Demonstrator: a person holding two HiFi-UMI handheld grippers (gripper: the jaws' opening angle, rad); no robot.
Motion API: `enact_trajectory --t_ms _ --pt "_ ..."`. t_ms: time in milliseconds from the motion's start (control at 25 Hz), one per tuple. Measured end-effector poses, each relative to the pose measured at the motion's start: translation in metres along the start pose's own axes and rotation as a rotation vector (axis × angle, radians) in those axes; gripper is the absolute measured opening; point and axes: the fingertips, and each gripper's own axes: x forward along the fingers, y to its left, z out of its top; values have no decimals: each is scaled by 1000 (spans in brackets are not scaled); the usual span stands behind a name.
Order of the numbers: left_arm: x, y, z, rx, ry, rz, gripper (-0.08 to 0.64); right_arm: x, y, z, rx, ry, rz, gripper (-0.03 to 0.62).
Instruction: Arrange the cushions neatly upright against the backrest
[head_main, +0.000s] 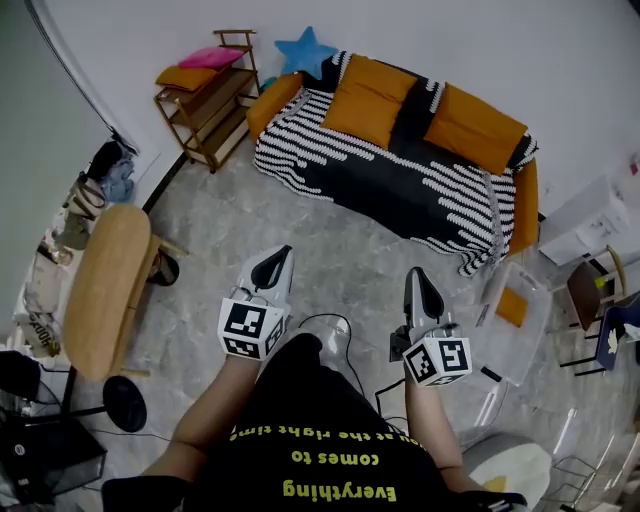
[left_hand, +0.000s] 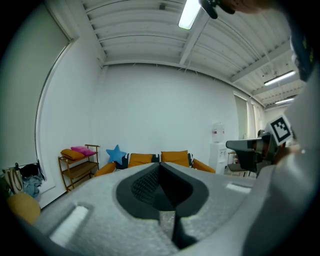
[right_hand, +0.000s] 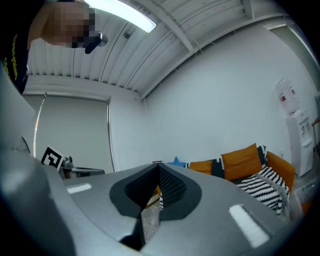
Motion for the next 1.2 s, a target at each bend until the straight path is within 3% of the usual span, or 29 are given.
enact_trajectory --t_ms 200,480,840,1200 --pt "15 20 -5 -19 5 6 2 23 8 -7 -3 26 11 11" --pt "75 59 -5 -42 9 -13 2 85 -21 -12 0 39 -25 11" --pt "171 154 28 -50 -25 -26 2 221 -24 9 -36 9 -13 11" --pt "235 198 47 -40 -27 -61 2 277 -45 13 -44 24 -76 11"
